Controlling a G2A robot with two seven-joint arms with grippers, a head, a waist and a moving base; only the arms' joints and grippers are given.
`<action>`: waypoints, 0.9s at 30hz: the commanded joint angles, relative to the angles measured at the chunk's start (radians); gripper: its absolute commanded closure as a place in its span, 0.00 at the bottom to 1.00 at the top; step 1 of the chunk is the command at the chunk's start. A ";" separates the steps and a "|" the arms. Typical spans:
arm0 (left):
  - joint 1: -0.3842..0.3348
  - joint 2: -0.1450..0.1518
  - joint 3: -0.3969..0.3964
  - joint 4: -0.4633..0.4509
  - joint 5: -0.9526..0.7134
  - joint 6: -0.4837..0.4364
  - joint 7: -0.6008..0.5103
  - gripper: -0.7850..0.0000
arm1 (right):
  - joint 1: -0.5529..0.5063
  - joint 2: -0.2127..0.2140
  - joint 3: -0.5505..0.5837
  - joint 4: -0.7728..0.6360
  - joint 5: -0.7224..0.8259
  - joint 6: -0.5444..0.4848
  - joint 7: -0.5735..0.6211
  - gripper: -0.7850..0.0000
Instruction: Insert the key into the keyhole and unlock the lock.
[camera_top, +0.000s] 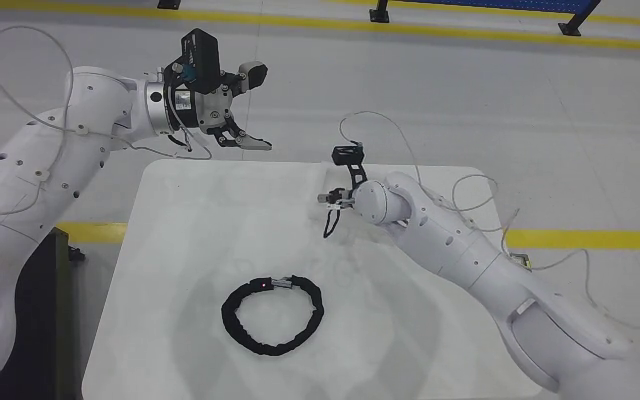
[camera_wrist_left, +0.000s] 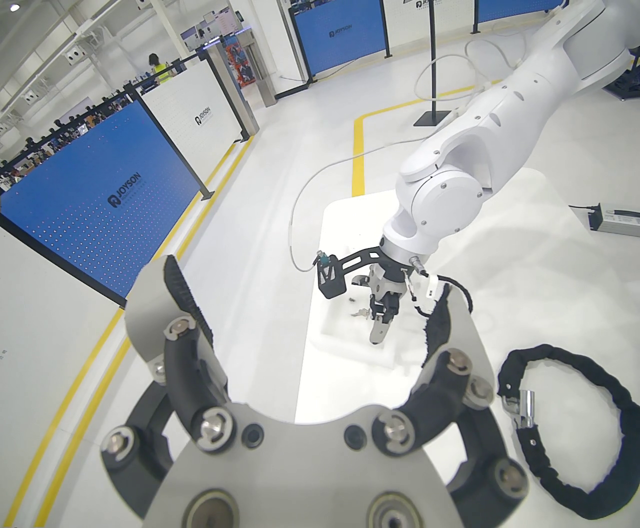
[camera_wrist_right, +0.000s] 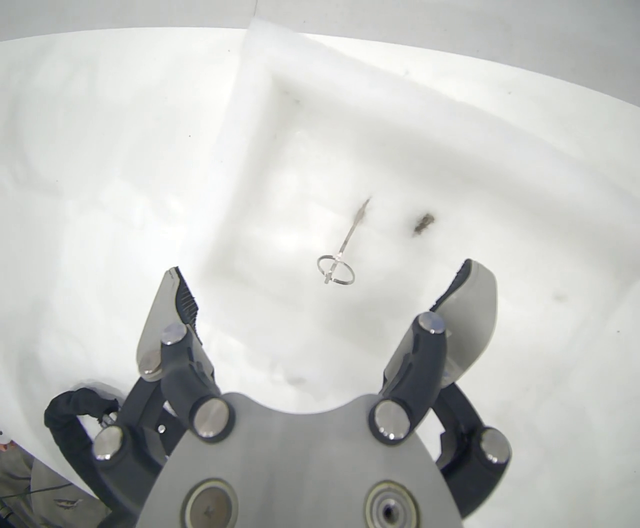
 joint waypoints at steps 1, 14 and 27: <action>0.000 0.000 0.000 0.000 0.000 0.000 0.000 0.00 | 0.003 -0.013 -0.004 0.014 -0.011 0.018 0.001 0.20; 0.000 0.000 0.000 0.000 0.000 0.000 0.000 0.00 | 0.016 -0.071 -0.010 0.082 -0.083 0.061 0.039 0.58; 0.000 0.000 0.000 0.000 0.000 0.000 0.000 0.00 | 0.015 -0.110 0.004 0.128 -0.141 0.078 0.081 0.76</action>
